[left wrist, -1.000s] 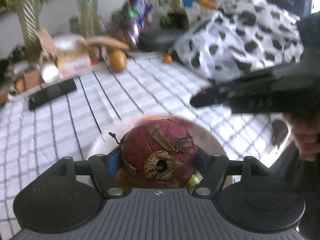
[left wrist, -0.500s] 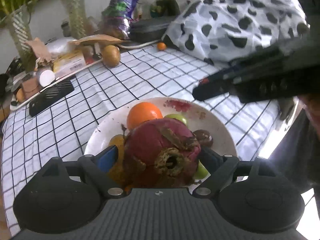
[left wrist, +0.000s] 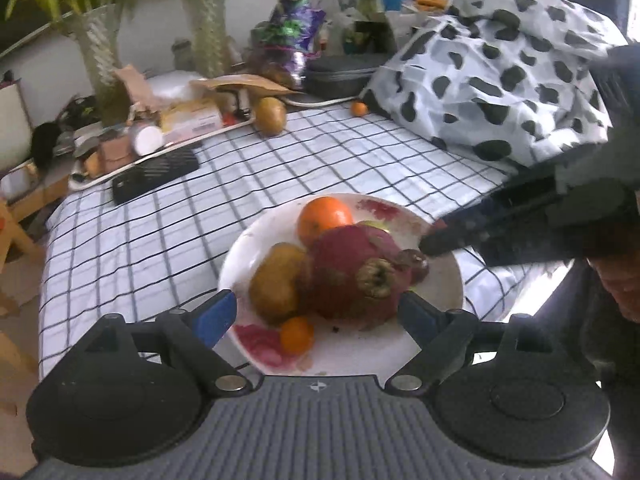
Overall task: Organize fruits
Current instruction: 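Open both tools to release the dragon fruit and tomato onto the plate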
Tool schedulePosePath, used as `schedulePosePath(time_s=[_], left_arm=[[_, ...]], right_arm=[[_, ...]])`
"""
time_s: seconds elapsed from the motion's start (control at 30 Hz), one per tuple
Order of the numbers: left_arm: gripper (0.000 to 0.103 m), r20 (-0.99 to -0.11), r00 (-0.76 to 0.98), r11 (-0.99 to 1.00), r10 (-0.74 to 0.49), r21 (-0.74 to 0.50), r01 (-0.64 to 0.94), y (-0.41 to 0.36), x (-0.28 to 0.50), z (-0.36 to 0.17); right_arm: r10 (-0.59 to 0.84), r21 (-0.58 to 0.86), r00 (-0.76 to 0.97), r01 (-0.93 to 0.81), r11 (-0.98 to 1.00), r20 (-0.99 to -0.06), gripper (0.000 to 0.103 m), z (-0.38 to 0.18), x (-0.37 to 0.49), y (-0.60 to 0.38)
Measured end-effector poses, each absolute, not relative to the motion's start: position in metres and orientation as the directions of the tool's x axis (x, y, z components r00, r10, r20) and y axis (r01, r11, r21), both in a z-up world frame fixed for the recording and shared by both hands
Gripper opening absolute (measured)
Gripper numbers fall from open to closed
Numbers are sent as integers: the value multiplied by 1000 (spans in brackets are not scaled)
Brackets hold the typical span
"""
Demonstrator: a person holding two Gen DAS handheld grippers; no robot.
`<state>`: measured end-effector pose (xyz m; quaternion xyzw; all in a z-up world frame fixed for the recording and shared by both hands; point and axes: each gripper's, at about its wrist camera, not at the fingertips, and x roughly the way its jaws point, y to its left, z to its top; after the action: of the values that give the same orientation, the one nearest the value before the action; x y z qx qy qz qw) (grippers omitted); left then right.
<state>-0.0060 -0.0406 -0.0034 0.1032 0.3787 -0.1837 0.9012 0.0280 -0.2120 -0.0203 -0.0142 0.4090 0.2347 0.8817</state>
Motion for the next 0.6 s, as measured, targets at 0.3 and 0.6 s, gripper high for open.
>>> schedulePosePath(time_s=[0.3,0.6], left_arm=[[88,-731,636,933,-249,-5,359,-31,-3,-3],[88,-734,634,932,-242,6,362,-32,-3,-4]], right_arm=[[404,136,508,-483,865,-761,23,-26,20,-199],[395,131,537,-463,877,-745,75,-23,21,-204]])
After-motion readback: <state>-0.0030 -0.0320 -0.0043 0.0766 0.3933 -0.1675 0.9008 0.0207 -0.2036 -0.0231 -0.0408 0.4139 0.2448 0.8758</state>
